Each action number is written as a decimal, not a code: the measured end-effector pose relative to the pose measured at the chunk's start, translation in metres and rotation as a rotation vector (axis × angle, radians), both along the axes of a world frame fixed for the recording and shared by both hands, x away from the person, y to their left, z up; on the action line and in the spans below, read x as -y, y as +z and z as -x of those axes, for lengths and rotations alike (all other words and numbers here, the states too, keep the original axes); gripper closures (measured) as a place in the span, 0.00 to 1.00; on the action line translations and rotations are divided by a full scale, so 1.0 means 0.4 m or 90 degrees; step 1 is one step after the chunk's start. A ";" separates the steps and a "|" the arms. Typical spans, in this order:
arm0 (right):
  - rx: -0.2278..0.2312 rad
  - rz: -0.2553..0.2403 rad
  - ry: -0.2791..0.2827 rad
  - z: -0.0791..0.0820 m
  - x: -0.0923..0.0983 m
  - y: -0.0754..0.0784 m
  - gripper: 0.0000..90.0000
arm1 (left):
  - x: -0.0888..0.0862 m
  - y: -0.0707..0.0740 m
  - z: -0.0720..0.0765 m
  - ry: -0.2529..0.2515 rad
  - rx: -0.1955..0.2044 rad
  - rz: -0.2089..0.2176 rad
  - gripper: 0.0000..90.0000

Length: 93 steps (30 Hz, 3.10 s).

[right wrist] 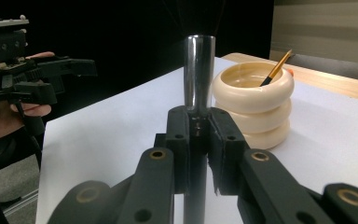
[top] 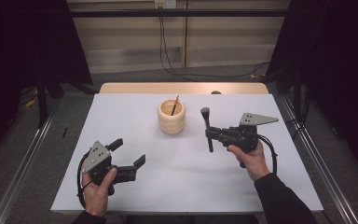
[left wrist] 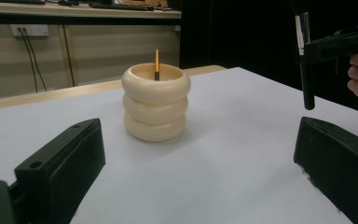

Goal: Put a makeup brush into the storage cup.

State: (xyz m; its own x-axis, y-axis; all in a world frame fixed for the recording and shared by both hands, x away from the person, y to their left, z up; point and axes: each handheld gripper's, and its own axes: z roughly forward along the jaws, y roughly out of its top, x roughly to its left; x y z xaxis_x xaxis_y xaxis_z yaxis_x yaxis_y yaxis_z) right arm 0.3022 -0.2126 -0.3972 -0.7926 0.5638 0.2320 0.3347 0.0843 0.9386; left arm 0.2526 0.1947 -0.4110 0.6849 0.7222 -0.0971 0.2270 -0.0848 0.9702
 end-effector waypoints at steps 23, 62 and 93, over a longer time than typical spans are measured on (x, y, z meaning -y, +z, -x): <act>0.002 0.005 0.059 0.021 -0.058 -0.008 0.88 | 0.107 0.028 -0.034 -0.045 -0.004 -0.001 0.02; 0.006 0.000 0.086 0.033 -0.101 -0.012 0.88 | 0.319 0.109 -0.111 -0.170 0.007 0.013 0.08; 0.008 0.005 0.070 0.032 -0.095 -0.011 0.88 | 0.338 0.099 -0.119 -0.175 -0.071 0.028 0.72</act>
State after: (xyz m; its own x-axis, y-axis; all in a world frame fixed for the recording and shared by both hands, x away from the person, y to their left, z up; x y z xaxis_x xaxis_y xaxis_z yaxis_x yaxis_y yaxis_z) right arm 0.2894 -0.1745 -0.4017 -0.8524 0.4754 0.2177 0.3118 0.1280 0.9415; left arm 0.3002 0.0594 -0.3715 0.8379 0.5041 -0.2095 0.3066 -0.1170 0.9446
